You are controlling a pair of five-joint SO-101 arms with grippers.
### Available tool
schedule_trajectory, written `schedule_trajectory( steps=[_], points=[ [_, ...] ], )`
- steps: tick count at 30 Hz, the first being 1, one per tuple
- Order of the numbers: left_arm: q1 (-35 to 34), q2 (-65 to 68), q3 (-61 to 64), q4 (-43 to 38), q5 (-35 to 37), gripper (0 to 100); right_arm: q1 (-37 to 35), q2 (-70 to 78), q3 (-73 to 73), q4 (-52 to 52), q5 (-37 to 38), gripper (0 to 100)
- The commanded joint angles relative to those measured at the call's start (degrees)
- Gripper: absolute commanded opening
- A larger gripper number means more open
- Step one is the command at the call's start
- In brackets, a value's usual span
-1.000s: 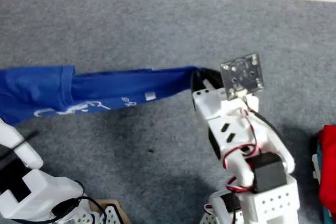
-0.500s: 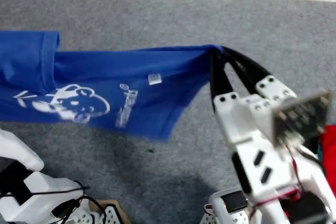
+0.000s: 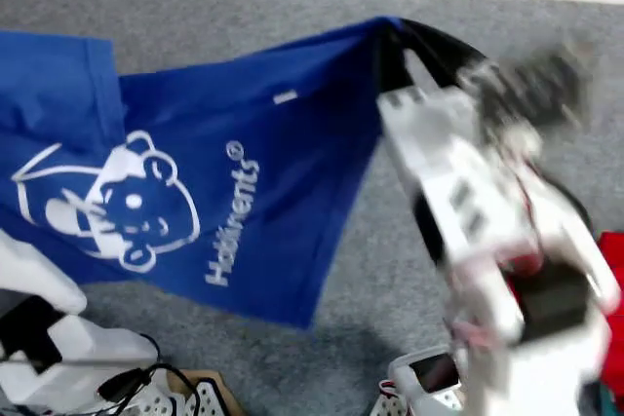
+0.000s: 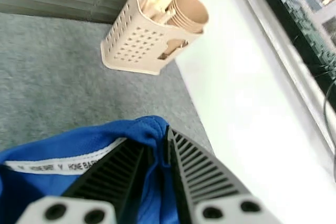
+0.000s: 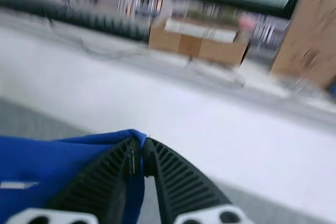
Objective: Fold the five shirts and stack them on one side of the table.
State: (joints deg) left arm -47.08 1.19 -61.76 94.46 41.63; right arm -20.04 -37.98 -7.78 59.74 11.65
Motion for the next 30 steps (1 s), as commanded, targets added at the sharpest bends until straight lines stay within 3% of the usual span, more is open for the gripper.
schedule_trajectory(
  steps=[1, 7, 14, 18, 26, 30],
  points=[
    [3.38, 4.62, 5.05, -8.35, 0.62, 1, -0.13, 8.31, -1.71, -0.4, 0.44, 0.6],
    [5.67, 19.38, 12.35, -25.41, 0.53, 1, 1.19, 22.02, 3.74, -11.47, 0.53, 0.6],
    [6.99, 37.49, 12.44, -46.15, 0.26, 1, 1.27, 40.48, 5.67, -24.48, 0.88, 0.6],
    [7.52, 43.3, 12.44, -49.67, -0.35, 1, 0.66, 50.51, 4.18, -28.35, 0.88, 0.6],
    [8.57, 51.3, 12.44, -56.26, -9.85, 2, 0.4, 63.69, -3.03, -28.0, 0.88, 0.9],
    [8.75, 51.65, 12.44, -56.09, -11.87, 14, -1.19, 64.13, -4.53, -23.6, 0.88, 16.2]
  ],
)
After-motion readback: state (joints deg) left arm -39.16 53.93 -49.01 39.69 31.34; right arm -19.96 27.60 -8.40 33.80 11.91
